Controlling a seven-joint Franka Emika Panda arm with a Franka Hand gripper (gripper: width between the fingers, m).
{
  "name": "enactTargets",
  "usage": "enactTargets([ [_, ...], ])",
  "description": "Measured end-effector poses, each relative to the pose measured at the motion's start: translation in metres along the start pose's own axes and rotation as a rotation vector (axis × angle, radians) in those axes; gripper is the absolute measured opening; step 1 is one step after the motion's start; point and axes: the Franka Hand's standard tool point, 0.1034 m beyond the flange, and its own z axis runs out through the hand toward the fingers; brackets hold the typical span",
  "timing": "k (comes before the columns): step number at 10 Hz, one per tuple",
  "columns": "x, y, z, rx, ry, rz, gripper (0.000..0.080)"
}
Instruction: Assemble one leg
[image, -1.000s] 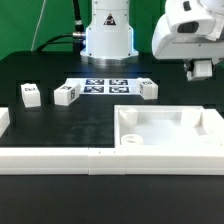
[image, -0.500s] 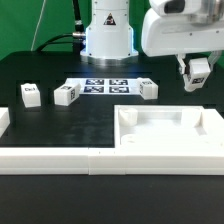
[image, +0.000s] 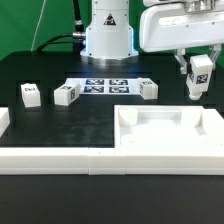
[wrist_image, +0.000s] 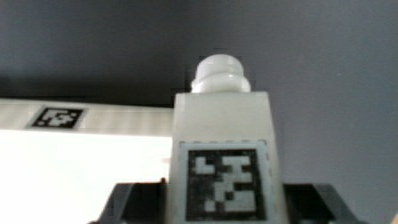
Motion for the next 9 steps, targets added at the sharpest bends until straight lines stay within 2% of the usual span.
enactTargets([
  [2, 0.021, 0.006, -0.005, -0.001, 0.027, -0.047, 0.0291],
  [4, 0.056, 0.007, -0.016, 0.004, 0.043, -0.056, 0.0291],
  [5, 0.067, 0.008, -0.017, 0.005, 0.053, -0.059, 0.0291],
  [9, 0.063, 0.007, -0.014, 0.005, 0.045, -0.061, 0.0291],
])
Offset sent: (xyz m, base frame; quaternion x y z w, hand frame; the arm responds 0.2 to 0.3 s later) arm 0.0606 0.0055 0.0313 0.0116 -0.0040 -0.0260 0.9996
